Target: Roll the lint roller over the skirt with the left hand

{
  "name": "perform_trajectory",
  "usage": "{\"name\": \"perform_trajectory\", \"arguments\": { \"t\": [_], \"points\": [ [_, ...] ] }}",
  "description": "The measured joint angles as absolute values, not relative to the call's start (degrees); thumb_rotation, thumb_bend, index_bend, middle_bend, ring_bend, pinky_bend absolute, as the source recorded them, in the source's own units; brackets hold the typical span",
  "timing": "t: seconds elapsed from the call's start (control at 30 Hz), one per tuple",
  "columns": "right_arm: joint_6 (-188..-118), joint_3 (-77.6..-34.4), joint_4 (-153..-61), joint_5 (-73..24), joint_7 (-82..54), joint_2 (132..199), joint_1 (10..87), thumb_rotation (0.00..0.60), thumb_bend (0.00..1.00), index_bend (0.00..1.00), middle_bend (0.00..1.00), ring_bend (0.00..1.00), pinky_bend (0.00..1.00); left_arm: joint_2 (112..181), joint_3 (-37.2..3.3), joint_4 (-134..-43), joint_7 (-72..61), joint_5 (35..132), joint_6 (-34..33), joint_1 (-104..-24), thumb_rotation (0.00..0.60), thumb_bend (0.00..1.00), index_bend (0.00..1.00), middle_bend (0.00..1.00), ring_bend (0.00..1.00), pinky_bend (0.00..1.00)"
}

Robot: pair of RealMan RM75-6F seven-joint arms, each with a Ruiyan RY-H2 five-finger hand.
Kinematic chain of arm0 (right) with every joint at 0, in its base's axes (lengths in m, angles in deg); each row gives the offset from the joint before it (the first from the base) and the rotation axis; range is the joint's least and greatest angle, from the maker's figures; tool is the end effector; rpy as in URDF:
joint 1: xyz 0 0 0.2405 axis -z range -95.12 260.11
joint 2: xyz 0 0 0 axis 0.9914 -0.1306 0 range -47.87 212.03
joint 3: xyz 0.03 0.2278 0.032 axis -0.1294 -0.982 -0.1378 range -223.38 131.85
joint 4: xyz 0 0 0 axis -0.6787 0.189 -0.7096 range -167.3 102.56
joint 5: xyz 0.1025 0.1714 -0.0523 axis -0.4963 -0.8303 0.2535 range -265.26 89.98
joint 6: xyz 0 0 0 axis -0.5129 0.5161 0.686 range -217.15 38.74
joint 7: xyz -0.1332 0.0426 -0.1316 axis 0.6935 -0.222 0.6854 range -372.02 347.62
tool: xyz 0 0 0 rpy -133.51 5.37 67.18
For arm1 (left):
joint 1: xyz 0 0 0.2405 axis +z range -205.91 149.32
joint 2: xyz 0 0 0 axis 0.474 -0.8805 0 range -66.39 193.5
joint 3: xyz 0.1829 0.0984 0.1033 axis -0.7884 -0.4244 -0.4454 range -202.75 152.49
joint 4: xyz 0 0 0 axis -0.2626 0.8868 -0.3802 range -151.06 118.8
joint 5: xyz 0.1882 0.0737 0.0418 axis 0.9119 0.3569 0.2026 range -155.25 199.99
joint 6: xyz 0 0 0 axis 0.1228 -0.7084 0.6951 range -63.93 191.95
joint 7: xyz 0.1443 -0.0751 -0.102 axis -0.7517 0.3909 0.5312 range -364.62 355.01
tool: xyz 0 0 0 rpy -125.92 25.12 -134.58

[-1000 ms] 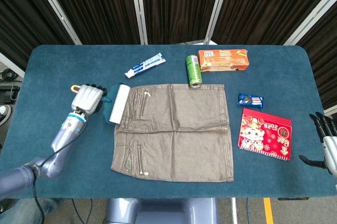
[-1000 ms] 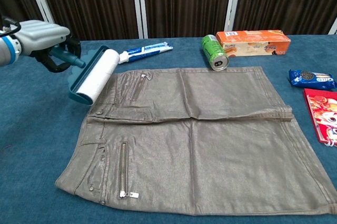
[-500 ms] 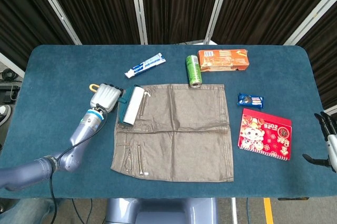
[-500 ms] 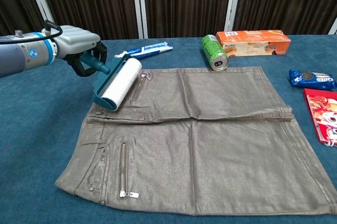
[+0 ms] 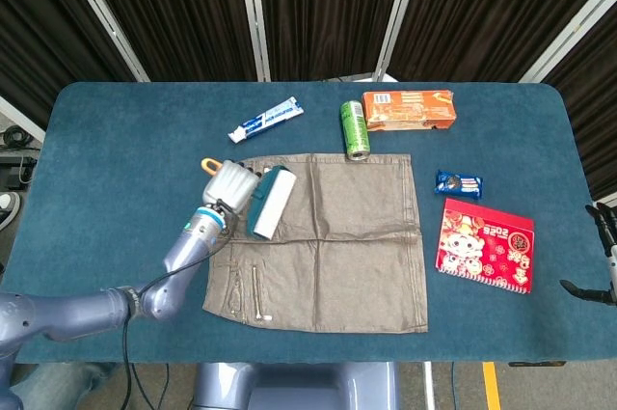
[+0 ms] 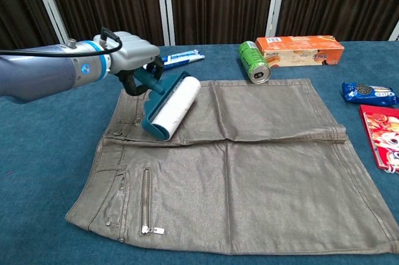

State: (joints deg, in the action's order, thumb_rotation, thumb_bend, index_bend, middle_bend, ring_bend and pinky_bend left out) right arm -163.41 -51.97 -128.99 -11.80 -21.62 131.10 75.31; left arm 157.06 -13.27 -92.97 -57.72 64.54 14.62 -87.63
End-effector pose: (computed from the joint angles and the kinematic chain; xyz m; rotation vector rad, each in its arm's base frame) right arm -0.3162 -0.2480 0.2203 1.2884 -1.0188 0.7903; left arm -0.0665 0.4201 -0.0558 -2.0000 -0.5084 -0.5602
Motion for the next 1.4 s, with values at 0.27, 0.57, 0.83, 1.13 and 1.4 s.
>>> {"name": "perform_trajectory", "arguments": {
  "t": [0.27, 0.57, 0.83, 1.13, 1.4],
  "points": [
    [-163.6, -52.0, -128.6, -11.6, -23.5, 130.6, 75.7, 0.6, 0.0, 0.0, 0.0, 0.0, 0.0, 161.2, -13.2, -94.2, -63.7, 61.3, 12.3, -92.2, 0.6, 0.92, 0.66, 0.45, 0.4, 0.46],
    [-163.9, -52.1, -128.0, -11.9, -24.7, 130.2, 76.1, 0.6, 0.0, 0.0, 0.0, 0.0, 0.0, 167.5, -12.0, -93.6, -71.2, 51.7, 10.1, -98.8, 0.6, 0.92, 0.66, 0.45, 0.4, 0.46],
    [-164.2, -52.2, -127.8, -12.0, -25.0, 130.1, 76.4, 0.6, 0.0, 0.0, 0.0, 0.0, 0.0, 169.6, -12.4, -93.3, -73.8, 47.8, 8.4, -101.9, 0.6, 0.92, 0.67, 0.46, 0.4, 0.47],
    [-164.6, -52.2, -128.3, -11.8, -24.5, 130.0, 76.6, 0.6, 0.0, 0.0, 0.0, 0.0, 0.0, 164.6, -16.3, -94.9, -73.7, 47.4, 7.8, -100.3, 0.6, 0.92, 0.67, 0.46, 0.4, 0.47],
    [-164.8, -52.1, -128.9, -11.5, -23.7, 130.0, 76.6, 0.6, 0.0, 0.0, 0.0, 0.0, 0.0, 159.5, -20.8, -95.2, -70.5, 49.5, 8.5, -96.6, 0.6, 0.92, 0.67, 0.46, 0.4, 0.47]
  ]
}}
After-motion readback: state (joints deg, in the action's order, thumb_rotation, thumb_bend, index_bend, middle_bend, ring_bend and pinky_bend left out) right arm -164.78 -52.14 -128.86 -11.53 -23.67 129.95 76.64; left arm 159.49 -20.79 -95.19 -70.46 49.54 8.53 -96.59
